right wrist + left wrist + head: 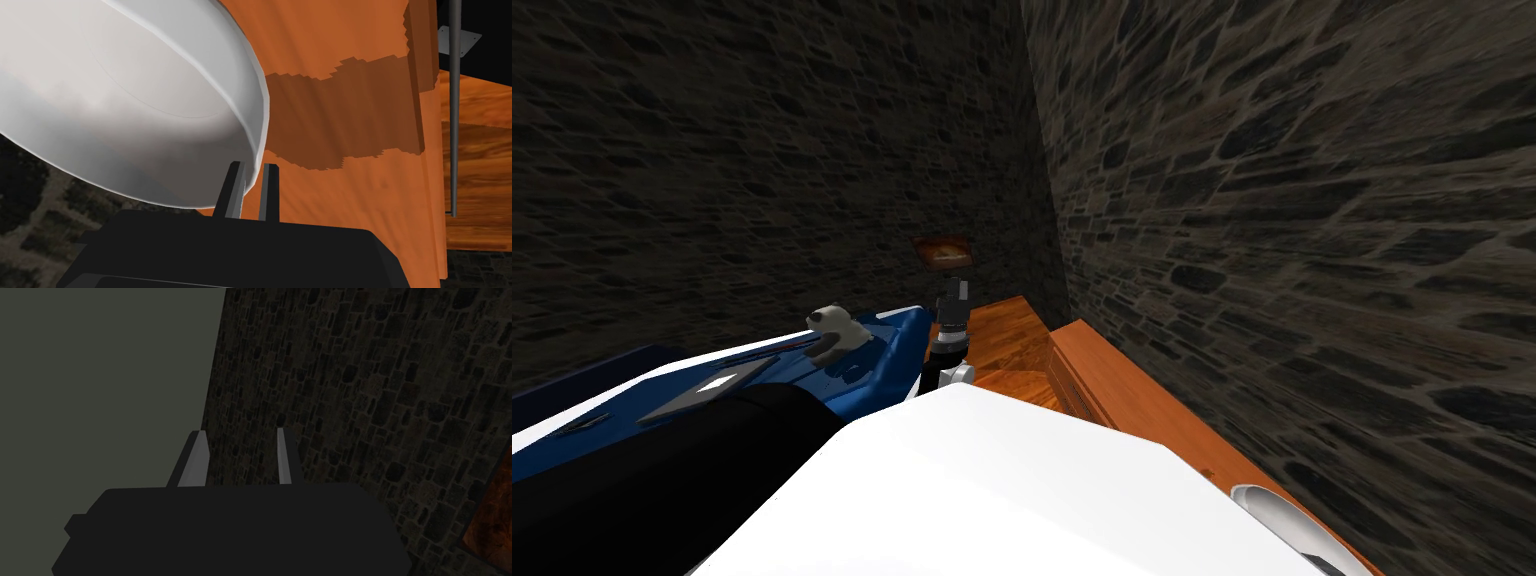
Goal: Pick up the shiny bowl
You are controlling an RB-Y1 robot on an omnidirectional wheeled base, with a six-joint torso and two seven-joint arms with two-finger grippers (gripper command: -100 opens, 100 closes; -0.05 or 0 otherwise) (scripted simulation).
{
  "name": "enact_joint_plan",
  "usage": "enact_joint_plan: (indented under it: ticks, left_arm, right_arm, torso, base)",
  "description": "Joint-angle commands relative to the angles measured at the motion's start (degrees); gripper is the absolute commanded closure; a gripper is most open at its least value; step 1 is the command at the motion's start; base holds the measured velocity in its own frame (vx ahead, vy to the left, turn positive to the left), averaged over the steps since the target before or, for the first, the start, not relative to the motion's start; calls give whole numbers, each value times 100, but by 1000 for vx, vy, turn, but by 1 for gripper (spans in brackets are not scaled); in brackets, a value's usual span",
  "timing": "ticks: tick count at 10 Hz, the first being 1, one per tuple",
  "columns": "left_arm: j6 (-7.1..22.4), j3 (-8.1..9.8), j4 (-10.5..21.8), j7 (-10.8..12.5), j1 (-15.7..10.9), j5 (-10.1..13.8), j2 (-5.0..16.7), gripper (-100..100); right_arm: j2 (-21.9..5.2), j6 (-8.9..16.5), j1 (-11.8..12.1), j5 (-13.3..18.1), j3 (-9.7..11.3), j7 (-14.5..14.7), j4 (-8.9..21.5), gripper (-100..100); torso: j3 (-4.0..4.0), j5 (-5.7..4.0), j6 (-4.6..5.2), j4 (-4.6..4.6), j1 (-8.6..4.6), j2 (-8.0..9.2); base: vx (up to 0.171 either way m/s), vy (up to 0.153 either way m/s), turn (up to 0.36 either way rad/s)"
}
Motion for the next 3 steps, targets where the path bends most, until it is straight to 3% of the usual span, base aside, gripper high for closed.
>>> enact_joint_plan:
  ticks: [1, 2, 3]
  left_arm:
    - [0, 0, 0, 0, 0, 0, 0, 0]
    - [0, 0, 0, 0, 0, 0, 0, 0]
    - [0, 0, 0, 0, 0, 0, 0, 0]
  right_arm:
    - [-170, -37, 61, -29, 1, -53, -146, 100]
    - [-104, -28, 33, -15, 7, -32, -82, 100]
    - [-115, -30, 39, -17, 8, -40, -95, 0]
  torso:
    - [0, 0, 0, 0, 0, 0]
    - [1, 1, -2, 1, 2, 1]
    - [0, -1, -4, 1, -7, -1]
  base:
    - [-8, 53, -54]
    - [-5, 21, -11]
    - [0, 0, 0]
